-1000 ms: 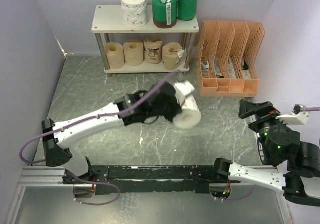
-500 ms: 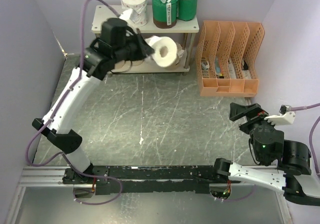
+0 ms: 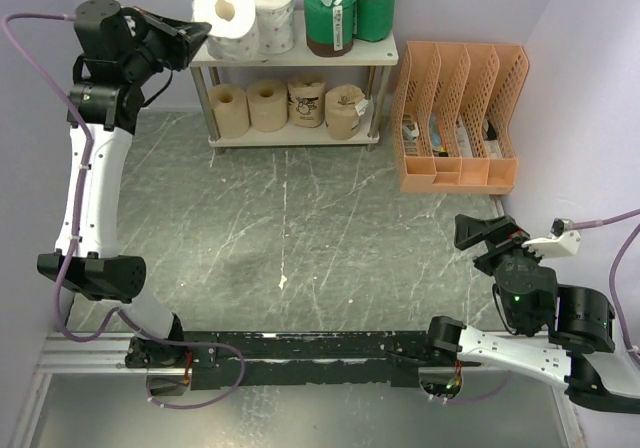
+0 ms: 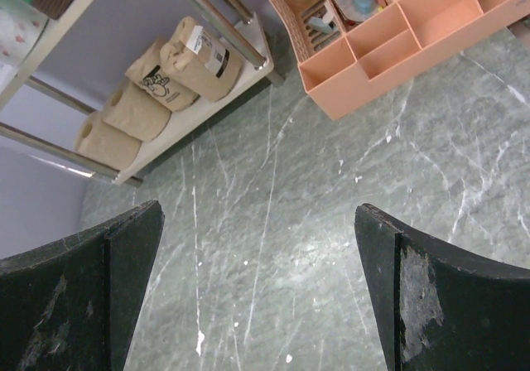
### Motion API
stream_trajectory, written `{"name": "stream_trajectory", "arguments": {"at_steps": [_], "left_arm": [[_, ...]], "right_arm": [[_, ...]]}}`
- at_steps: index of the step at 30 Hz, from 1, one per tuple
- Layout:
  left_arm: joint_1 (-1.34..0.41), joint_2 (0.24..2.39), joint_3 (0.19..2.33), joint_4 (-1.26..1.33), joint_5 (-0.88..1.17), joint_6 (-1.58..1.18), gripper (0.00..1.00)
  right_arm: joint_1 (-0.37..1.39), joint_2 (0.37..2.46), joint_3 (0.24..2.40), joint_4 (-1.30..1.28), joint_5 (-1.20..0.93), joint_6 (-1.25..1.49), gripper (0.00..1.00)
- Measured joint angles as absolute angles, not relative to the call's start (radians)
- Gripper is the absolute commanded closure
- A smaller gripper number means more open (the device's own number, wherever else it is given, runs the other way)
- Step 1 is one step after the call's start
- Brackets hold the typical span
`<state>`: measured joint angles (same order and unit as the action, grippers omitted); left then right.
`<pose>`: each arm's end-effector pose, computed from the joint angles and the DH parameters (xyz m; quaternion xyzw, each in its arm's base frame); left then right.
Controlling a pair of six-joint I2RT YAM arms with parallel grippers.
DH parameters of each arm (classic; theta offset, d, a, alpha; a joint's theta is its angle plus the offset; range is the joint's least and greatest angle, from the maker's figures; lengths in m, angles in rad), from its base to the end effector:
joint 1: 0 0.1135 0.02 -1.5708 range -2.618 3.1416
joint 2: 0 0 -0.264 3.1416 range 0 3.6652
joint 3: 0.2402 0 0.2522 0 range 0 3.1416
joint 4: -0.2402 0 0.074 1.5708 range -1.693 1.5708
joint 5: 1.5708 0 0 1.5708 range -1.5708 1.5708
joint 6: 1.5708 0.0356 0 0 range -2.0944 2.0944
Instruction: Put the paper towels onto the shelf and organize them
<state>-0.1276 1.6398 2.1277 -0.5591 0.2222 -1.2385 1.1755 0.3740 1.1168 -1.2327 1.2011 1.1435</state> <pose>0.3312 -0.0504 0.5370 -0.3193 0.6578 -0.4904 0.4741 0.0271 -0.0213 0.3789 0.2794 0.7120 0.1954 0.6139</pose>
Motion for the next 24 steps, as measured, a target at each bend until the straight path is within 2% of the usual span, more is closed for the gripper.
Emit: {"name": "stream_trajectory", "arguments": {"at_steps": [8, 24], "left_arm": [[-0.056, 1.677, 2.107, -0.461, 0.196, -1.348, 0.93], [-0.054, 1.871, 2.165, -0.390, 0.080, -1.353, 0.93]], "right_arm": [[1.176, 0.323, 1.092, -1.265, 1.192, 1.178, 0.00], [1.176, 0.261, 1.029, -1.263, 1.186, 1.191, 0.00]]}}
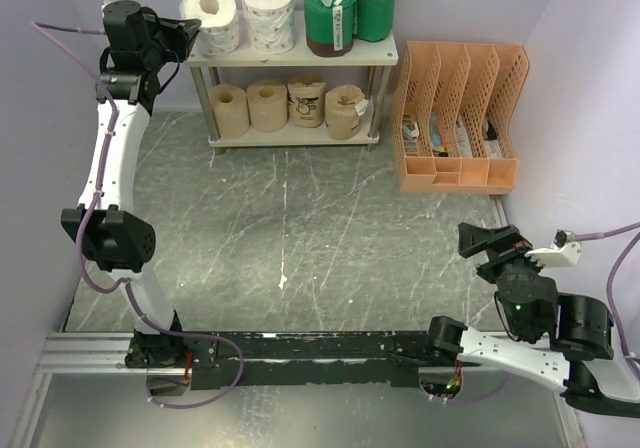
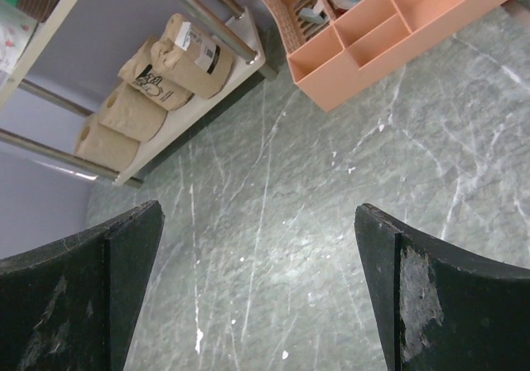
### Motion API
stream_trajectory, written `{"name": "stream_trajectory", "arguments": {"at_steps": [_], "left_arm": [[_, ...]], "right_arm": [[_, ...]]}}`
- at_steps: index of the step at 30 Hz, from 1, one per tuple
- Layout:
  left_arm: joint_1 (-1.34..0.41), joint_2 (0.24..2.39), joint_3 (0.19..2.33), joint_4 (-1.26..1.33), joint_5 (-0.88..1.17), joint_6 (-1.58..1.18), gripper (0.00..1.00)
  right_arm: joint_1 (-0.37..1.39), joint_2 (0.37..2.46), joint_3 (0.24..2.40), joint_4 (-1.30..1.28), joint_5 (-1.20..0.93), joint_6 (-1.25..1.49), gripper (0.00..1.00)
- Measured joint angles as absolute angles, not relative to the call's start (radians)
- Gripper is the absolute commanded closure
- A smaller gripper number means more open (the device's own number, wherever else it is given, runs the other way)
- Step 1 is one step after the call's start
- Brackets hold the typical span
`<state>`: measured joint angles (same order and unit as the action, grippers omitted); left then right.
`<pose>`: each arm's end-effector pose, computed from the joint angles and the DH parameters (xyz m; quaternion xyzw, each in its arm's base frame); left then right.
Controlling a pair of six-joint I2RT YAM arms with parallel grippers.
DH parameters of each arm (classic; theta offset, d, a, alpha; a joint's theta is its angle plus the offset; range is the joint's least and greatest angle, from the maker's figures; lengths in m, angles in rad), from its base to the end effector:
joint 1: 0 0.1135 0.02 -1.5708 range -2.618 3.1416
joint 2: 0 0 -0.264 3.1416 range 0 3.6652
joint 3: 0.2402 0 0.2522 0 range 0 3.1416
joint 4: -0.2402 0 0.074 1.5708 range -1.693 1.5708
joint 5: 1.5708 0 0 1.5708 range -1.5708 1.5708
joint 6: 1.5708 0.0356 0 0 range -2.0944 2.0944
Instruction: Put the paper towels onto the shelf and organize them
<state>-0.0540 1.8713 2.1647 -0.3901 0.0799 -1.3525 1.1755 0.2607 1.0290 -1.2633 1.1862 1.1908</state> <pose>0.4235 -0.0257 0.4834 -0.4259 0.6056 -0.4569 0.4931 0.0213 -0.0346 0.3534 0.2918 0.7099 0.2119 0.6050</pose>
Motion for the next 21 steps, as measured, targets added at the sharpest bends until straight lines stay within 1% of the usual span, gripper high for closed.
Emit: {"name": "stream_trajectory", "arguments": {"at_steps": [1, 2, 3, 5, 6, 13, 19, 21], "left_arm": [[-0.054, 1.871, 2.163, -0.384, 0.073, -1.351, 0.90], [-0.054, 1.871, 2.160, -0.378, 0.065, -1.348, 0.78], [-0.054, 1.871, 2.160, -0.373, 0.057, -1.346, 0.56], [-0.054, 1.871, 2.157, -0.355, 0.042, -1.342, 0.05], [-0.054, 1.872, 2.157, -0.346, 0.036, -1.337, 0.00], [-0.054, 1.872, 2.163, -0.255, 0.026, -1.333, 0.00], [-0.054, 1.858, 2.155, -0.197, 0.027, -1.321, 0.00], [-0.054, 1.814, 2.107, -0.174, 0.023, -1.316, 0.00]], "right_arm": [[1.176, 0.268, 1.033, -1.280, 1.194, 1.213, 0.00], [1.176, 0.278, 1.037, -1.295, 1.201, 1.231, 0.00], [1.176, 0.294, 1.042, -1.312, 1.209, 1.253, 0.00], [1.176, 0.336, 1.048, -1.330, 1.222, 1.287, 0.00], [1.176, 0.360, 1.048, -1.337, 1.227, 1.303, 0.00], [1.176, 0.493, 1.036, -1.359, 1.255, 1.404, 0.00], [1.176, 0.517, 1.036, -1.361, 1.272, 1.467, 0.00], [1.176, 0.512, 1.036, -1.361, 1.272, 1.478, 0.00]]}}
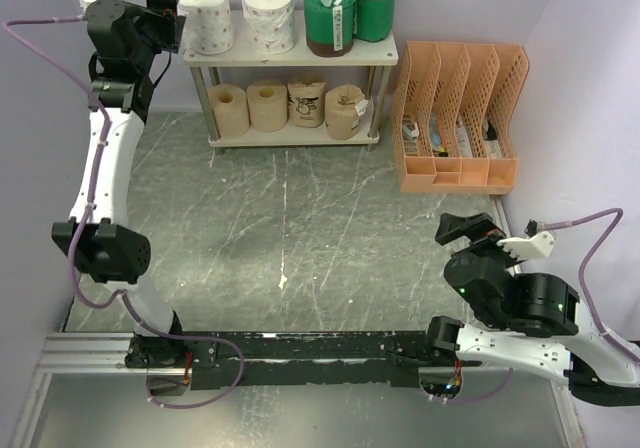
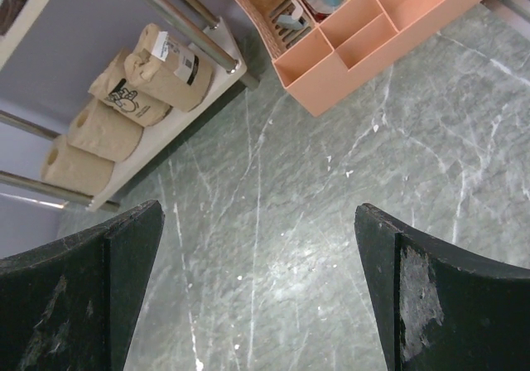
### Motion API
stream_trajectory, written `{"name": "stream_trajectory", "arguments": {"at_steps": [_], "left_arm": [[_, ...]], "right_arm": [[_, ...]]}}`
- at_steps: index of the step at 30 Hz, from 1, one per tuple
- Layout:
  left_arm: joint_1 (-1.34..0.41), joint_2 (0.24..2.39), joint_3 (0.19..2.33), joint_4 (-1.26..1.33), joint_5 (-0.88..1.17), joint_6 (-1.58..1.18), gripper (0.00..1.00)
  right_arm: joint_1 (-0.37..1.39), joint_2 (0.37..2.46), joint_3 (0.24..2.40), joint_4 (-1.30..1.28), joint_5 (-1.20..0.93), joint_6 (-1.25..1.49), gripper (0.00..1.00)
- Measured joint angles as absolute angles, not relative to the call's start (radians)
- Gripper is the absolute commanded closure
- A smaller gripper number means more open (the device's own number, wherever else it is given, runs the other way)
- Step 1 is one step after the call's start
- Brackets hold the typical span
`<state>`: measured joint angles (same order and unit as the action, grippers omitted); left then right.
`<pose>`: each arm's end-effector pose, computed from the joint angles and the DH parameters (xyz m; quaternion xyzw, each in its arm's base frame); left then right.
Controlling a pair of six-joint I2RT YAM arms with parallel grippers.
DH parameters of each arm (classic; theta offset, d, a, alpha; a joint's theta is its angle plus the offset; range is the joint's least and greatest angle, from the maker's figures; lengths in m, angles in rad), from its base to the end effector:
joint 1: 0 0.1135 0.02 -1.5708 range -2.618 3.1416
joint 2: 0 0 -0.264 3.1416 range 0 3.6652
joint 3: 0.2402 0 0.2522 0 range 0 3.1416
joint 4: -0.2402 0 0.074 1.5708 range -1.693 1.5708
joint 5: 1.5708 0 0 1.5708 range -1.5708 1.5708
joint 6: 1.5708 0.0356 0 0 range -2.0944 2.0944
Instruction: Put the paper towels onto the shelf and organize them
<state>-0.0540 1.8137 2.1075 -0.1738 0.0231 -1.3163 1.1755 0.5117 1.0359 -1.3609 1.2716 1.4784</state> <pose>0.4087 -0.0229 0.5112 -0.3845 0.5407 -0.4794 0.5745 0.0424 0.0132 0.3546 0.3240 0.7103 0.1464 0.6076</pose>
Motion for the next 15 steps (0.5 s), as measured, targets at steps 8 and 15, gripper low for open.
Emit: {"name": "stream_trajectory", "arguments": {"at_steps": [8, 15], "left_arm": [[-0.054, 1.597, 2.067, -0.121, 0.004, -1.264, 0.00], [-0.053, 1.461, 2.069, -0.078, 0.003, -1.171, 0.00]], "right_arm": [[1.176, 0.378, 1.018, -1.336, 1.274, 1.468, 0.00], [1.176, 0.369, 0.977, -1.298, 1.274, 1.400, 0.00]]}}
